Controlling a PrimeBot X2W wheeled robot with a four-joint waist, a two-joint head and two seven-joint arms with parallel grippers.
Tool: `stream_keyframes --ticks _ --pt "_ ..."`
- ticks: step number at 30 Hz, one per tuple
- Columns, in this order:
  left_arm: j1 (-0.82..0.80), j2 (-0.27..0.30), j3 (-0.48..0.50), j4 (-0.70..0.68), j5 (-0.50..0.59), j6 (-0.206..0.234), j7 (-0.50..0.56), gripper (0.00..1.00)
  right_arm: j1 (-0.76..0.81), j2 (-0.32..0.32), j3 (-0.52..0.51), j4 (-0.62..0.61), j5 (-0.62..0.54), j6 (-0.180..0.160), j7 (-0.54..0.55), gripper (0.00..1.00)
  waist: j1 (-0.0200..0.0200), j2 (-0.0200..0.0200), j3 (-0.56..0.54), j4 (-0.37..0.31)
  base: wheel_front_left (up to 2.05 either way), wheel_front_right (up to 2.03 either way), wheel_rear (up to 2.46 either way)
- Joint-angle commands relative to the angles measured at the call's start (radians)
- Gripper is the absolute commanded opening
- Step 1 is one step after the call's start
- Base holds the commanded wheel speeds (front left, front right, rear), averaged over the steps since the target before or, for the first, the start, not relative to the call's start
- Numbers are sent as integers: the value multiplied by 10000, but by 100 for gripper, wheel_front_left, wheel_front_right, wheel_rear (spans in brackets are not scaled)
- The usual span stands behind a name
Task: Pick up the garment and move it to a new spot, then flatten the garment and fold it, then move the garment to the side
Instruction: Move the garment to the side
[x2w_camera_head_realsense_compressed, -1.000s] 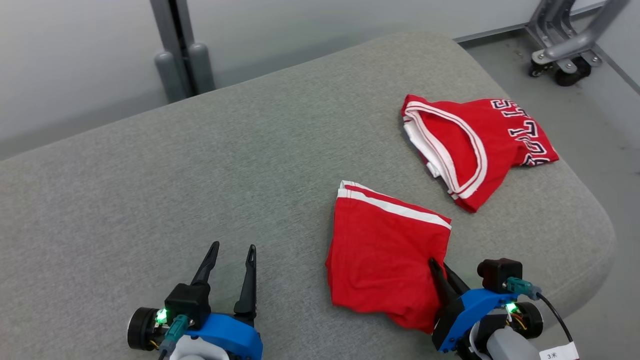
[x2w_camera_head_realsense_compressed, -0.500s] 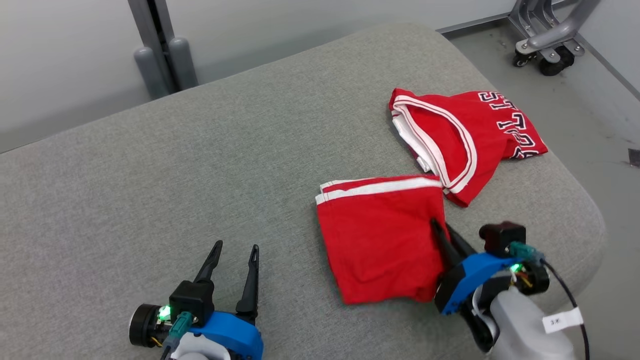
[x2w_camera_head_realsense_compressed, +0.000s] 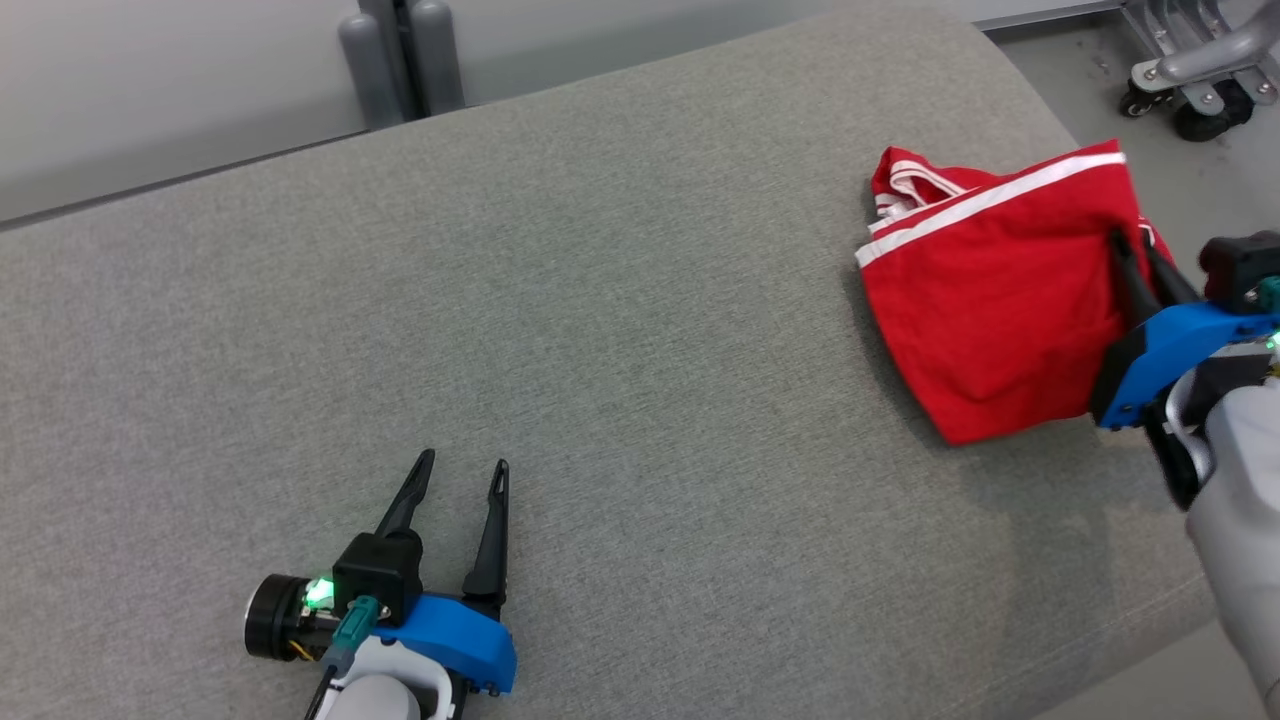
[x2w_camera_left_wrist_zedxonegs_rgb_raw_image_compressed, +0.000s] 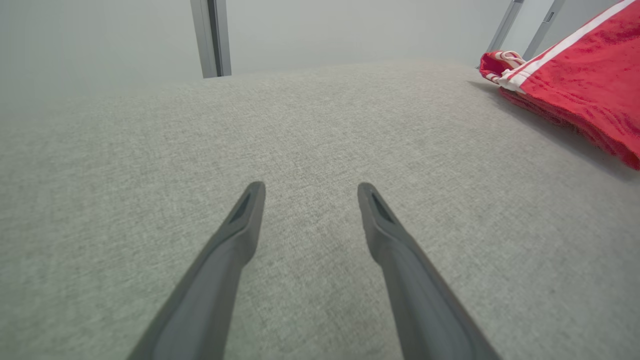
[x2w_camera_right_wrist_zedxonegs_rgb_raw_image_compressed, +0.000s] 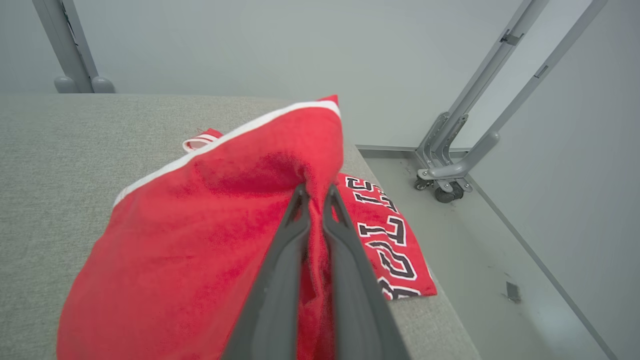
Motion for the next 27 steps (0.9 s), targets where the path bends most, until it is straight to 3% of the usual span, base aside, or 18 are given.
stream_keyframes --ticks 1,5,6,7,8,13,19,23,27 --pt "-249 12 67 -25 104 -45 -41 100 -365 -274 -286 262 -367 -4 4 0 0 0 295 298 0 0 0" --pt "-431 10 109 -12 192 -67 -41 100 -693 -702 -894 774 -1038 -4 2 0 0 0 491 503 0 0 0" --pt "-461 12 128 -3 211 -71 -41 100 -786 -831 -1152 877 -1248 -4 2 10 0 0 544 555 0 0 0" --pt "-482 13 144 0 235 -80 -41 100 -846 -915 -1415 941 -1485 -5 2 85 0 0 586 601 0 0 0" --pt "-506 18 162 10 236 -81 -39 100 -864 -982 -1723 987 -1731 -4 2 100 0 0 620 646 0 0 0" --pt "-520 44 244 -4 243 -36 -30 100 -560 -847 -3472 609 -2965 -4 2 100 0 0 710 752 0 0 0" --pt "-573 38 223 -97 150 29 -32 100 -147 446 -4734 -921 -3837 -4 3 100 0 0 684 710 0 0 0" --pt "-625 32 292 -186 144 83 -33 100 289 1537 -4078 -2234 -3605 -4 5 100 0 0 652 675 0 0 0" --pt "-643 27 392 -297 126 167 -33 100 944 2053 -2842 -3388 -2669 -5 2 100 0 0 573 762 0 0 0"
